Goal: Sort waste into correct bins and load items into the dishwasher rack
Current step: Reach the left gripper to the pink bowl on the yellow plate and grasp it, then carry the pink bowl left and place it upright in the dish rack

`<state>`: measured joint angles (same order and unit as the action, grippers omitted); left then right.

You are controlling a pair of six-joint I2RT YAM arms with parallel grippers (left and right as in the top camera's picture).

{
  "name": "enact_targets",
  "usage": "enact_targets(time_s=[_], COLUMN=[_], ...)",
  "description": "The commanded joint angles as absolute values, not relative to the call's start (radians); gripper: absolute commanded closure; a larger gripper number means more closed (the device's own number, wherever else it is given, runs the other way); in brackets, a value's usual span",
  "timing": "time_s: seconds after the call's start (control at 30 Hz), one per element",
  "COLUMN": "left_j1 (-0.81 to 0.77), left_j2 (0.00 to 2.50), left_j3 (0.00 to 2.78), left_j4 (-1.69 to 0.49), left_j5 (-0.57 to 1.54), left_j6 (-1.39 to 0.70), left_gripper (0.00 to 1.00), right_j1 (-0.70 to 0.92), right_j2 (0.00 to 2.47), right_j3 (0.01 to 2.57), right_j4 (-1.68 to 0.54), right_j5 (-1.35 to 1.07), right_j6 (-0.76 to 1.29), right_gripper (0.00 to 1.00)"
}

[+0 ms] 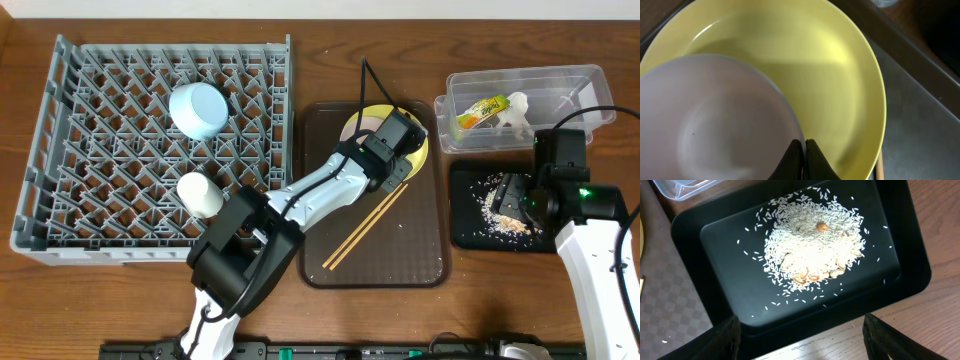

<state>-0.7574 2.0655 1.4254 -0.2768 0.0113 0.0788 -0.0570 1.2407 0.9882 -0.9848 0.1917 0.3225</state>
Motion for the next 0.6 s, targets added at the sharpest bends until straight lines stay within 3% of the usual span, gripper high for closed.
enact_targets(time_s=[0.0,0.27,0.57], left_j1=[-0.752,-0.683,-0.340], left_j2=[1.988,1.716,1.602], left_j3=[1.443,1.443,1.442], left_j4=[-0.306,-0.398,-0.426], left_j5=[0.003,0.023,0.631], left_j6=[0.071,0.026,-0.121], left_gripper=[0.94,0.94,0.94], right_j1=[-0.062,-0.062,-0.062], right_j2=[1.235,1.235,1.235], right_j3=[1.007,1.007,1.007], right_j4=[-0.988,-0.984,-0.982], right_j5=[0.205,0.206,0.206], right_j6=[0.336,0.332,0.332], right_gripper=[0.24,0.23,0.23])
